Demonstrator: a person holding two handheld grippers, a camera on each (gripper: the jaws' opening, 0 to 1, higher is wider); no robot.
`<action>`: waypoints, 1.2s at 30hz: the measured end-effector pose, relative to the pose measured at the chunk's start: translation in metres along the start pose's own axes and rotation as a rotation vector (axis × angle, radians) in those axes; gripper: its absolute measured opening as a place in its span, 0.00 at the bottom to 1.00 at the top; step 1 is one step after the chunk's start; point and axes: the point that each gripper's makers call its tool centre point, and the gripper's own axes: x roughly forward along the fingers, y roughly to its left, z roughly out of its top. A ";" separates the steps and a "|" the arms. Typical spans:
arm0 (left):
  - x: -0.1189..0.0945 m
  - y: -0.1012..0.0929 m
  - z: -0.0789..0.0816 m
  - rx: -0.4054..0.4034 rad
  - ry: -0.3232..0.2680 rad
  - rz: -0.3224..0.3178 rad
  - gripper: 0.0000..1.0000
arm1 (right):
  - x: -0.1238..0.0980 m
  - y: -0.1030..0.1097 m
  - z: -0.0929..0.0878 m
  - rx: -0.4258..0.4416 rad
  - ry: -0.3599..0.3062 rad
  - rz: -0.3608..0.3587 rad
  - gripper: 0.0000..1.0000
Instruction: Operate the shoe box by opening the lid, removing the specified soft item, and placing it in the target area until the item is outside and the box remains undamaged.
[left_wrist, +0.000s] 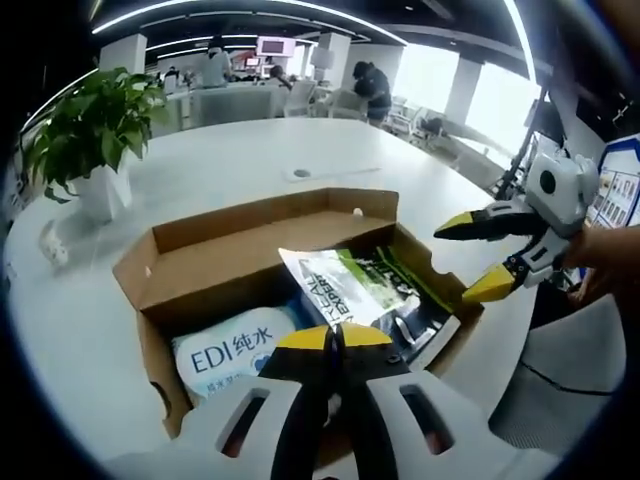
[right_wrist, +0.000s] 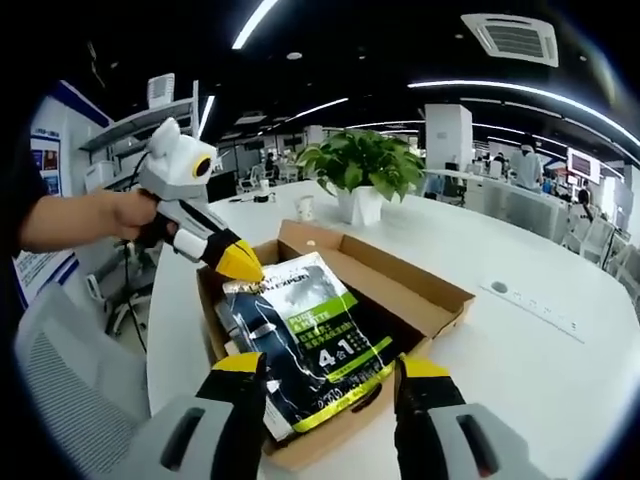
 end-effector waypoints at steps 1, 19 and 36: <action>0.000 0.000 0.001 -0.002 -0.001 0.001 0.01 | 0.001 0.001 0.000 -0.003 0.003 0.001 0.49; -0.002 -0.003 0.021 -0.010 -0.003 0.009 0.01 | 0.022 0.020 -0.005 -0.093 0.066 0.029 0.50; -0.001 -0.007 0.023 0.012 -0.003 0.007 0.01 | 0.030 0.026 -0.010 -0.193 0.102 -0.029 0.26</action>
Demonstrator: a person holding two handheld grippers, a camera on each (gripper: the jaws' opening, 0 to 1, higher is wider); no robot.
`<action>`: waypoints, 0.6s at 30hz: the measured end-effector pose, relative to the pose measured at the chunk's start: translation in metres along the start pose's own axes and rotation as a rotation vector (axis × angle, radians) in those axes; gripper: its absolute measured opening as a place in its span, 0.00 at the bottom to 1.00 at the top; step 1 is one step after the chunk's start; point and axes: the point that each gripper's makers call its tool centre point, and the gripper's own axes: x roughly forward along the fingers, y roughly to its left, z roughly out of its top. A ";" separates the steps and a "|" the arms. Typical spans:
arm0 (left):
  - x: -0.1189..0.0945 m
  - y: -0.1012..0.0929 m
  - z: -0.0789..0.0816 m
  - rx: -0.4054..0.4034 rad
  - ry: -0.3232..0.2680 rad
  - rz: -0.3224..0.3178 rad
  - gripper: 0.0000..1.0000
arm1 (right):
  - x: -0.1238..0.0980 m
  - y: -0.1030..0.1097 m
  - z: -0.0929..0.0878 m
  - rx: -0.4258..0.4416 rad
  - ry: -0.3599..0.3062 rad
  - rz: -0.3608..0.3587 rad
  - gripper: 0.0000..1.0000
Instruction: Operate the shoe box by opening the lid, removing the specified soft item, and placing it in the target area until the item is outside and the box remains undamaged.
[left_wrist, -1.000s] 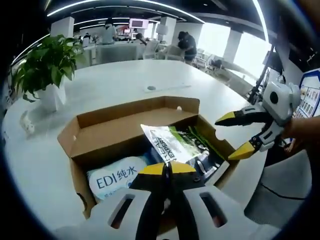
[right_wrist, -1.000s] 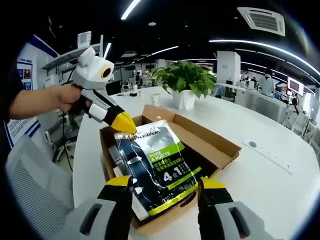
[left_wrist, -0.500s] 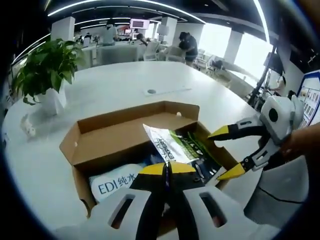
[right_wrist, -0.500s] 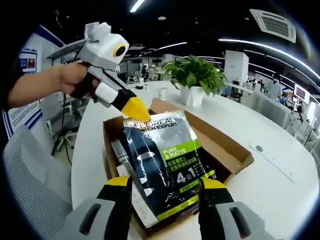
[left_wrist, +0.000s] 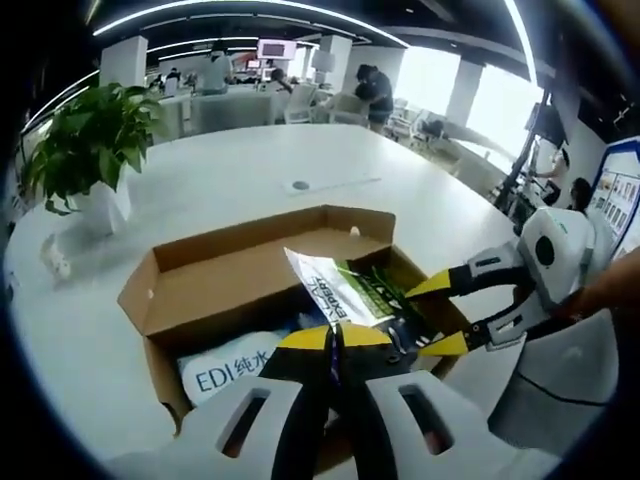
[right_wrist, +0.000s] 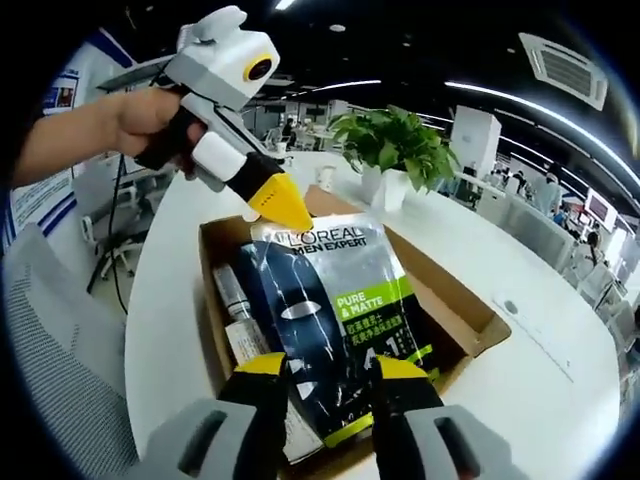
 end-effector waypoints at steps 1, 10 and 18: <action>0.000 0.000 0.000 0.004 0.001 0.000 0.01 | -0.001 0.001 0.000 -0.005 0.000 -0.001 0.25; 0.002 -0.002 -0.004 0.015 0.012 0.004 0.01 | -0.006 0.000 0.001 -0.015 -0.016 -0.004 0.11; 0.002 -0.001 -0.003 0.017 0.007 0.010 0.01 | -0.006 0.010 0.002 -0.028 -0.012 0.024 0.00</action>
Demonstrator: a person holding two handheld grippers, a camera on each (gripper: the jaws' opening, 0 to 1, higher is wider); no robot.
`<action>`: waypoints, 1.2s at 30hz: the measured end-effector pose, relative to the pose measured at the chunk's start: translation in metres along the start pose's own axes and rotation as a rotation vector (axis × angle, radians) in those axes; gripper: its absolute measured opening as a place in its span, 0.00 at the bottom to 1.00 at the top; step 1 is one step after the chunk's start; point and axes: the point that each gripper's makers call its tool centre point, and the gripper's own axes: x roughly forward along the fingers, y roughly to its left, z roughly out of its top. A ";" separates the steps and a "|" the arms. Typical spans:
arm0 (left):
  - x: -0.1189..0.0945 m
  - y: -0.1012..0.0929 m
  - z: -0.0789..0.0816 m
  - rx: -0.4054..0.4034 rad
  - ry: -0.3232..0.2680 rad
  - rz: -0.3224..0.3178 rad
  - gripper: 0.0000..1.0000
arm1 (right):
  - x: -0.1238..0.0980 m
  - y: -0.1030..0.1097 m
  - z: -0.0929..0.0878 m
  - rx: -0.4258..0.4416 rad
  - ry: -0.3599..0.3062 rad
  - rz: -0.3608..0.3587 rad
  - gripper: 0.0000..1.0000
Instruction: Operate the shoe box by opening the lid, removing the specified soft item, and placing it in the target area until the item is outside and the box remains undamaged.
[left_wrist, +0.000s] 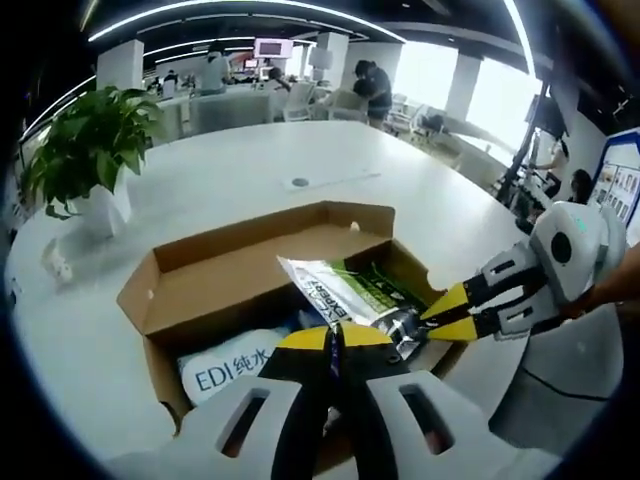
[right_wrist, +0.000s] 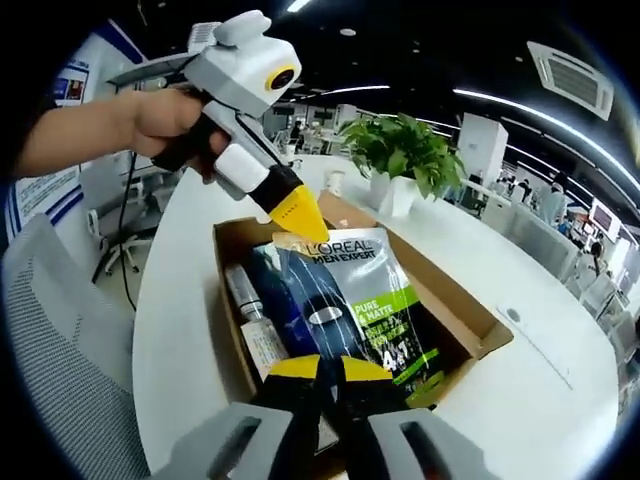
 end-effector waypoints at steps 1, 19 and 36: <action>0.000 0.000 0.000 0.000 -0.001 -0.001 0.01 | 0.000 0.001 0.000 -0.027 0.005 -0.008 0.00; -0.020 -0.005 0.006 0.047 -0.037 0.008 0.00 | -0.015 0.002 0.019 -0.004 -0.035 0.010 0.00; -0.042 -0.012 0.031 0.054 -0.108 0.009 0.00 | -0.035 0.000 0.044 -0.033 -0.085 -0.001 0.00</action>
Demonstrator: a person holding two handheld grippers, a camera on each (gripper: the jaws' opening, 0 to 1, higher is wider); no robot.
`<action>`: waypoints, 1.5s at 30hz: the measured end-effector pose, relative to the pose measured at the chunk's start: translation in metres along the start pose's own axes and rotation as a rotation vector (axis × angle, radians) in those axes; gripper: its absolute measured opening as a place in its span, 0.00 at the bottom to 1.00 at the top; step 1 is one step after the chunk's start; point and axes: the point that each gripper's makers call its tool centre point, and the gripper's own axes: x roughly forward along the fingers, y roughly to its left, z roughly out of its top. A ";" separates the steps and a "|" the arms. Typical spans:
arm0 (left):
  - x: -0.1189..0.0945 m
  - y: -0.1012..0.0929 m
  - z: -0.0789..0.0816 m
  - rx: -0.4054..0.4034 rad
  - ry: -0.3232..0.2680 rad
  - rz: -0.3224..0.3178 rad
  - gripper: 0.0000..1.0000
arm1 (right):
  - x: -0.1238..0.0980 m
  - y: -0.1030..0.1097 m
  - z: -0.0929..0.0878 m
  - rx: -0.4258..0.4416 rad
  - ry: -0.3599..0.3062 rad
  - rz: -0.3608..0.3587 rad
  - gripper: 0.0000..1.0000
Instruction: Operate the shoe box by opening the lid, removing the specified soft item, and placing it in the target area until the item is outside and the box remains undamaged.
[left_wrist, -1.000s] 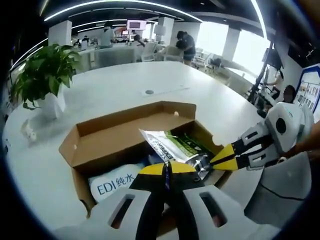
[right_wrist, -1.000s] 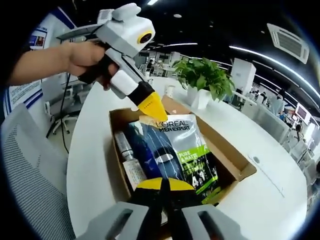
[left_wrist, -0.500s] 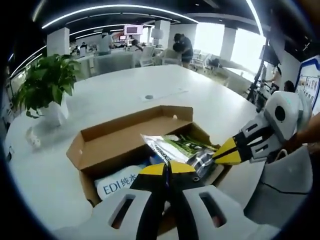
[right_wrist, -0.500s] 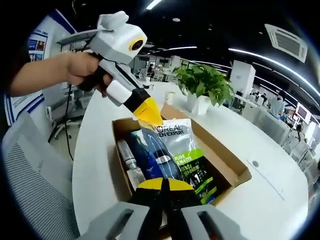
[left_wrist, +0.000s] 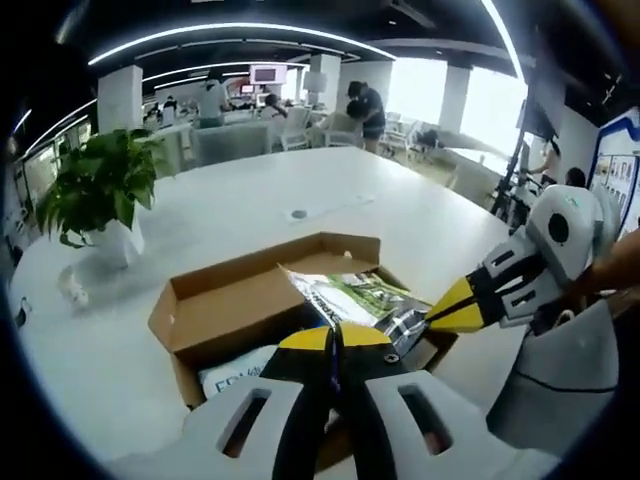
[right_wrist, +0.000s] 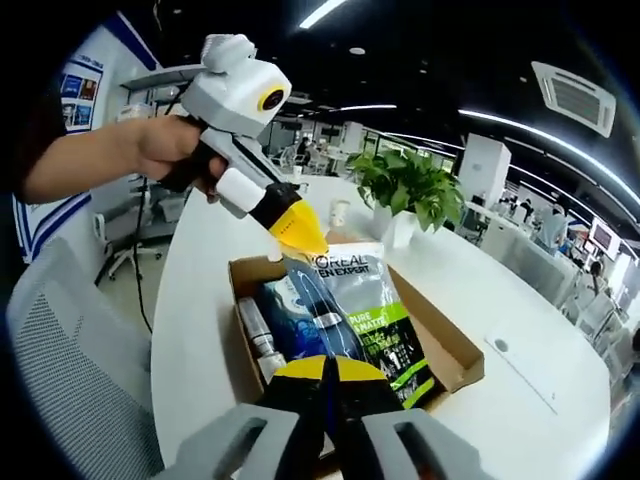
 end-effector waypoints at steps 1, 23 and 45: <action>0.000 -0.001 0.002 0.003 -0.004 -0.001 0.00 | -0.001 -0.001 0.001 0.001 -0.002 -0.001 0.00; 0.017 -0.034 0.036 0.042 -0.056 -0.056 0.00 | -0.034 -0.025 -0.005 0.015 -0.020 -0.080 0.00; 0.049 -0.078 0.043 0.090 -0.048 -0.115 0.00 | -0.060 -0.051 -0.044 0.010 0.039 -0.154 0.00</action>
